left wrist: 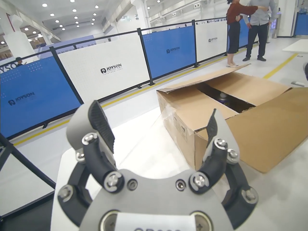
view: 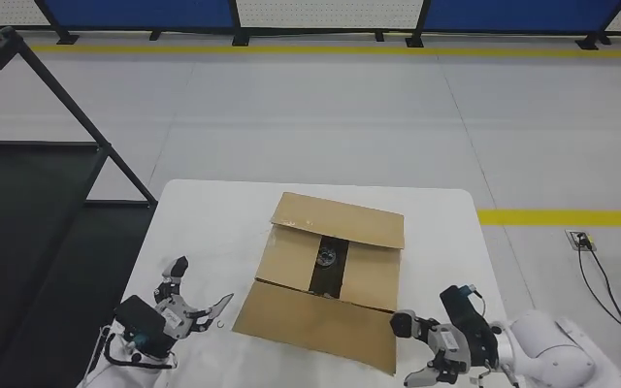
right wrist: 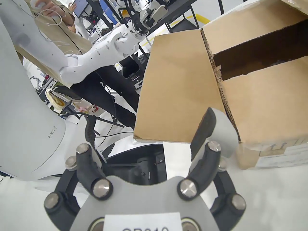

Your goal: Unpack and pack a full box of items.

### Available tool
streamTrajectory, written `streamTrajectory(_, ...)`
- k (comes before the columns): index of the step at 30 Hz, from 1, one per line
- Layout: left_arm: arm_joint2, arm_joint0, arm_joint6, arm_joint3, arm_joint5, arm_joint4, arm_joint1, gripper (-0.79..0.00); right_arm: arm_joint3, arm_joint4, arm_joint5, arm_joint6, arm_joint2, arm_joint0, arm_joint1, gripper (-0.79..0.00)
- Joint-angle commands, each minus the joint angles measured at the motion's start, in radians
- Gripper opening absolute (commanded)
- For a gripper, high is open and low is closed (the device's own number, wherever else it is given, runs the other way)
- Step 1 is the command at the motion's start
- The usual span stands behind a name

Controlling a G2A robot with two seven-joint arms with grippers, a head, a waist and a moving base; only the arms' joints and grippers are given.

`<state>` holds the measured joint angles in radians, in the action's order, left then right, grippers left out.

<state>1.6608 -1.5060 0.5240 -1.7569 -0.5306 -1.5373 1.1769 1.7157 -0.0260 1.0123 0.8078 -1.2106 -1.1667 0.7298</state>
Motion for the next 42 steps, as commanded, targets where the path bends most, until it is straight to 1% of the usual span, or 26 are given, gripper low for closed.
streamTrajectory(1,-0.009,0.005,-0.003,0.010,-0.002,-0.036,-0.002,0.000,-0.005,0.006,0.000,0.000,0.009,0.003,-0.005,0.000)
streamTrajectory(3,-0.022,0.011,-0.007,0.025,-0.014,-0.062,-0.005,0.000,-0.012,0.006,0.000,0.000,0.017,0.009,-0.008,0.000)
streamTrajectory(6,-0.037,0.023,-0.011,0.046,-0.004,-0.107,-0.008,0.000,-0.017,0.004,0.000,0.000,0.028,0.018,-0.011,0.000)
streamTrajectory(11,-0.054,0.041,-0.024,0.077,0.001,-0.128,-0.011,0.000,-0.020,-0.012,0.000,0.000,0.032,0.029,-0.012,0.000)
streamTrajectory(15,-0.068,0.060,-0.047,0.099,-0.015,-0.131,-0.013,0.000,-0.022,-0.015,0.000,0.000,0.030,0.031,-0.013,0.000)
streamTrajectory(20,-0.097,0.088,-0.073,0.130,-0.016,-0.137,-0.014,0.000,-0.022,-0.019,0.000,-0.002,0.022,0.029,-0.012,0.000)
streamTrajectory(28,-0.148,0.130,-0.117,0.163,-0.082,-0.154,-0.019,0.000,-0.024,-0.020,0.000,-0.013,0.002,0.013,-0.010,0.000)
streamTrajectory(35,-0.170,0.148,-0.122,0.173,-0.155,-0.156,-0.027,0.000,-0.041,-0.017,0.000,-0.040,-0.021,-0.003,-0.007,0.000)
streamTrajectory(42,-0.196,0.162,-0.151,0.184,-0.153,-0.150,-0.030,0.000,-0.060,0.009,0.000,-0.083,-0.024,-0.003,0.000,0.000)
